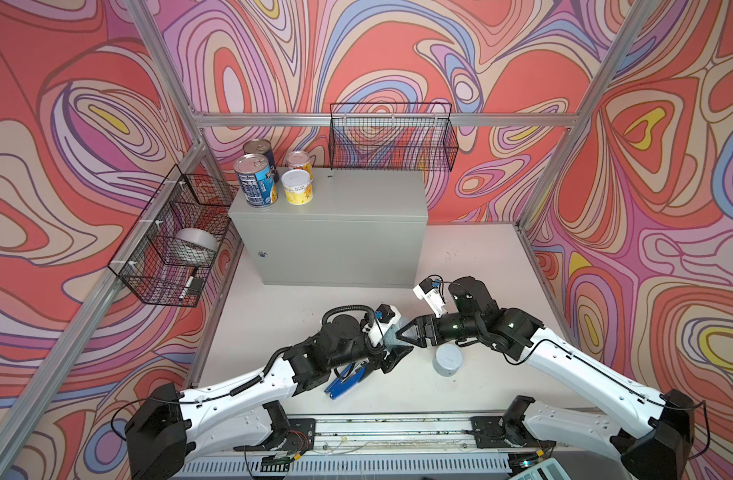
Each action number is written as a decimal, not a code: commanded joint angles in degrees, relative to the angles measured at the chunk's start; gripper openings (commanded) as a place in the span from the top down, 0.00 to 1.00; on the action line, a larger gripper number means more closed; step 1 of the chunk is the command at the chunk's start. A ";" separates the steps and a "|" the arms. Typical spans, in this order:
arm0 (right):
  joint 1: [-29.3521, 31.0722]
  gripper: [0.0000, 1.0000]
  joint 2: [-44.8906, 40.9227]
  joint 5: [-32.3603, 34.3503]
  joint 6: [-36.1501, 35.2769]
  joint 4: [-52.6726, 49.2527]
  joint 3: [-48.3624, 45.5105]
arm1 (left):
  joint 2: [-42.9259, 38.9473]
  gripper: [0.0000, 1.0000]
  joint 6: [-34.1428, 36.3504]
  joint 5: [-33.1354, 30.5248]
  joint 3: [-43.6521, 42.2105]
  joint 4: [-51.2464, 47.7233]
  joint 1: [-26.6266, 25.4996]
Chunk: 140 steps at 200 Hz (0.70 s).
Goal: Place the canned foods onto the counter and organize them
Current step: 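Close the left gripper on the pale blue can while the right gripper opens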
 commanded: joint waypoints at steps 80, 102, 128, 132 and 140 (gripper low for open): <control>-0.65 0.45 -2.10 -2.61 0.42 3.45 -0.98 | 1.69 0.32 0.91 0.06 0.38 2.54 -0.24; -0.73 0.42 -2.47 -2.20 0.19 3.30 -1.09 | 1.96 0.35 -0.12 -1.60 0.89 2.04 -0.24; -0.74 0.34 -3.16 -1.03 -0.09 3.04 -1.08 | 2.24 0.38 -2.00 -6.68 1.95 0.39 -0.25; -0.74 0.31 -3.34 -0.72 -0.11 3.01 -1.09 | 2.26 0.38 -2.14 -7.47 2.10 0.16 -0.25; -0.74 0.27 -3.76 -0.15 -0.22 3.01 -1.18 | 2.14 0.38 -2.20 -8.21 2.15 0.08 -0.24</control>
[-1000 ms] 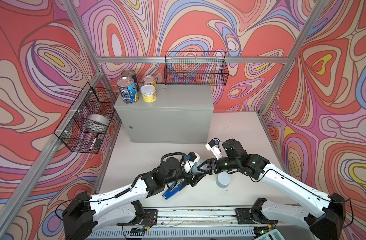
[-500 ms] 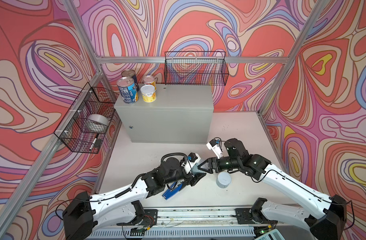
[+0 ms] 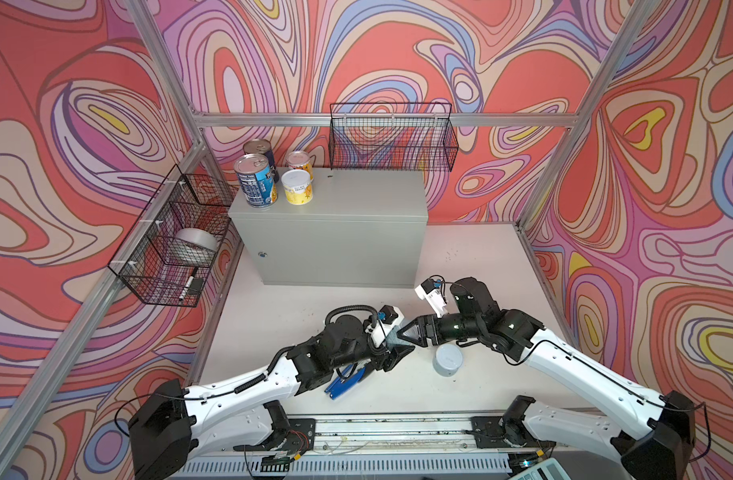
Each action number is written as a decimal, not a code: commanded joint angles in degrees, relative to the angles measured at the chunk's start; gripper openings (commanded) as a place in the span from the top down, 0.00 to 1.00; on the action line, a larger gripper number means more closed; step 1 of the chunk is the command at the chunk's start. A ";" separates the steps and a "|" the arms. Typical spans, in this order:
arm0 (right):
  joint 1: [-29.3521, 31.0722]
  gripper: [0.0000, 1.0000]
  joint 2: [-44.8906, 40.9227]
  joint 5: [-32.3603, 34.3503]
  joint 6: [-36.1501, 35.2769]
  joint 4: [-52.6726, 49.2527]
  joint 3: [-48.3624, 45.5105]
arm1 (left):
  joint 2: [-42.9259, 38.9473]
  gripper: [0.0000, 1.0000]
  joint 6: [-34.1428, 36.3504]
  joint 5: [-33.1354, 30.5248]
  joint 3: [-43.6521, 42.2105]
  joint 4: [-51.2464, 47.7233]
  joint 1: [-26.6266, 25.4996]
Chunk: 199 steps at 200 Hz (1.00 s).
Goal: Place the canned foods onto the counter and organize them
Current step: 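Close the left gripper on the pale blue can while the right gripper opens, then carry the pale blue can with the left gripper up onto the cabinet top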
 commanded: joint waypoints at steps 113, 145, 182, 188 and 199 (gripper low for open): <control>0.00 0.09 -11.06 2.79 -2.64 10.16 -5.64 | -4.62 0.40 -6.19 -19.65 5.21 -3.27 0.58; 0.00 0.08 -17.21 6.09 -1.27 17.09 -10.74 | -4.08 0.39 -5.17 -21.25 8.50 -5.68 0.58; 0.00 0.08 -22.38 3.43 4.12 32.64 -19.34 | -1.09 0.39 -3.68 -20.15 14.19 -6.16 0.53; 0.00 0.08 -22.84 2.89 4.83 34.59 -20.39 | -0.44 0.40 -3.23 -20.15 15.15 -6.18 0.58; 0.00 0.08 -23.63 2.66 5.67 36.48 -21.58 | 0.56 0.40 -2.35 -20.53 17.25 -6.82 0.60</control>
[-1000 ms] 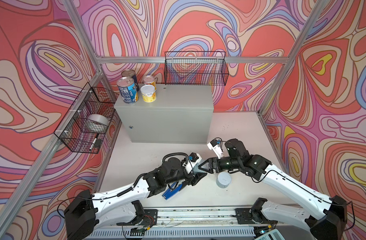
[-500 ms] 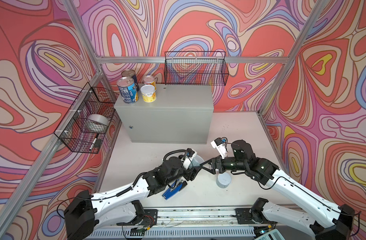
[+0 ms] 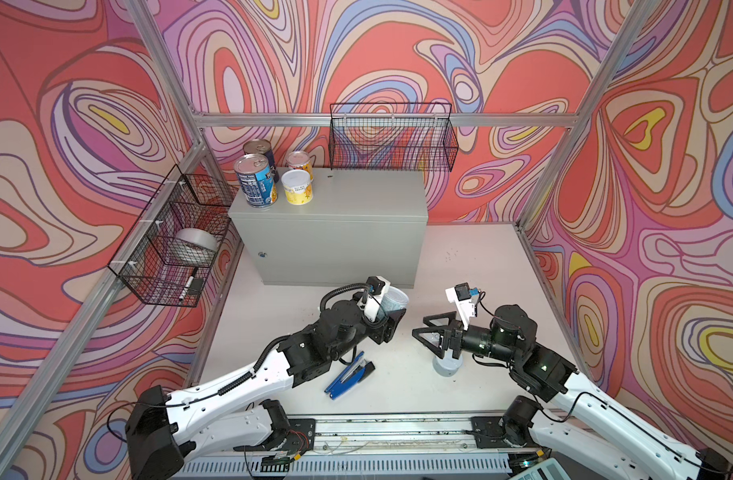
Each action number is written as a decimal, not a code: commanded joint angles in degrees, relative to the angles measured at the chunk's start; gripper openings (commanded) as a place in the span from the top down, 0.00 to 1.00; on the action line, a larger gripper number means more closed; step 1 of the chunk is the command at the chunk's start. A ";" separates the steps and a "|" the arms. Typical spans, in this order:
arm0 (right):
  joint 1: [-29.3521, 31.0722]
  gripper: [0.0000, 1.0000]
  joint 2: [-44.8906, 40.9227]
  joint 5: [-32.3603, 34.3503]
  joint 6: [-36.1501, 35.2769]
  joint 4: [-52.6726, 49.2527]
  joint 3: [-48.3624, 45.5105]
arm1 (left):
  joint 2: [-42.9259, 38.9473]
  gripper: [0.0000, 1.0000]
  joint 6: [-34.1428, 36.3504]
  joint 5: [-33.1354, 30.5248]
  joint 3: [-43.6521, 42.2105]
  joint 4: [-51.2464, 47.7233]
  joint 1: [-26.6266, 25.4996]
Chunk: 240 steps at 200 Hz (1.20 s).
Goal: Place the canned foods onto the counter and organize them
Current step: 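Carry the pale blue can with the left gripper up onto the cabinet top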
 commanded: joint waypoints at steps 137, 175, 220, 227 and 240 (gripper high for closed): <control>0.02 0.08 -10.53 3.60 3.44 5.98 -6.18 | 11.76 0.43 7.01 1.93 32.48 -3.48 15.10; 0.02 0.08 -13.40 4.79 4.10 4.99 -7.45 | 14.99 0.43 7.24 3.69 38.11 -5.20 19.40; 0.02 0.08 -14.08 5.23 5.13 5.18 -7.70 | 18.22 0.43 8.45 4.46 42.77 -4.90 25.23; 0.02 0.08 -14.10 5.23 5.14 5.23 -7.77 | 18.77 0.43 8.15 4.52 43.34 -4.72 26.26; 0.02 0.08 -14.06 5.33 4.95 4.77 -7.68 | 19.80 0.44 7.39 5.10 44.51 -4.81 28.07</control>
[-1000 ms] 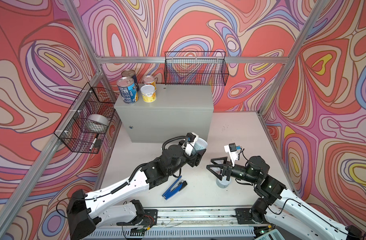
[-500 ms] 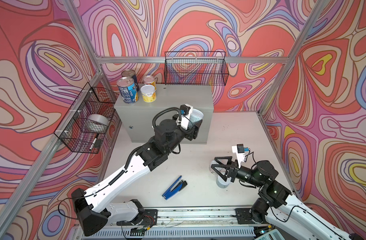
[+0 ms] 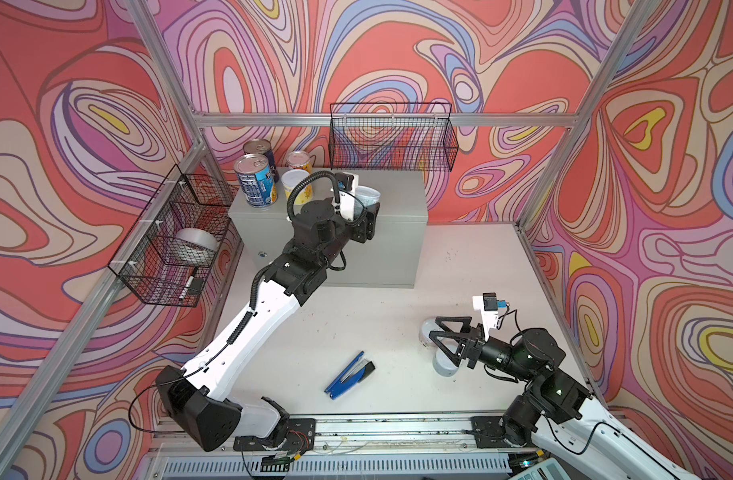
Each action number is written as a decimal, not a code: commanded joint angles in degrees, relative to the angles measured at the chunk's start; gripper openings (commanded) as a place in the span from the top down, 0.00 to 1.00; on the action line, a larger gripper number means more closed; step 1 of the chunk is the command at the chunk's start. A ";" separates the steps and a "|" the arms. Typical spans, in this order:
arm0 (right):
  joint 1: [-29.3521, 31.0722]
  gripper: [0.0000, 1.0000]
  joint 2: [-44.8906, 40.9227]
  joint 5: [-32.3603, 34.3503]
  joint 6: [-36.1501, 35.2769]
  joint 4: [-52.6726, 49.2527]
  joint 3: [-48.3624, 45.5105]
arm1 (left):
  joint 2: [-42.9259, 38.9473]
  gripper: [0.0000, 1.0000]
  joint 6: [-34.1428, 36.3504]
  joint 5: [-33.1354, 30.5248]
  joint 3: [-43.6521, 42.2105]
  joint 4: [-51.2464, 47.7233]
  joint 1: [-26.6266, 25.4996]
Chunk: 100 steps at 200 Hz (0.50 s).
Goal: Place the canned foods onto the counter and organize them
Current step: 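Carry the pale blue can with the left gripper up onto the cabinet top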
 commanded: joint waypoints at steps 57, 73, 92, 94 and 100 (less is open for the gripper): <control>0.02 0.08 -0.49 1.40 0.00 -2.61 0.03 | 4.98 0.44 -0.43 2.49 5.46 5.97 5.72; 0.02 0.08 -0.28 1.41 -0.13 -2.82 0.21 | 5.70 0.44 -0.42 2.91 5.46 6.34 5.91; 0.02 0.08 -0.15 1.42 -0.13 -3.30 0.38 | 6.71 0.44 -0.18 2.99 5.84 6.57 6.30; 0.02 0.08 -0.04 1.50 -0.13 -3.33 0.41 | 6.78 0.44 -0.08 3.00 5.86 6.60 6.32; 0.02 0.08 -0.01 1.65 -0.19 -3.56 0.39 | 7.11 0.44 0.07 3.00 6.12 6.65 6.46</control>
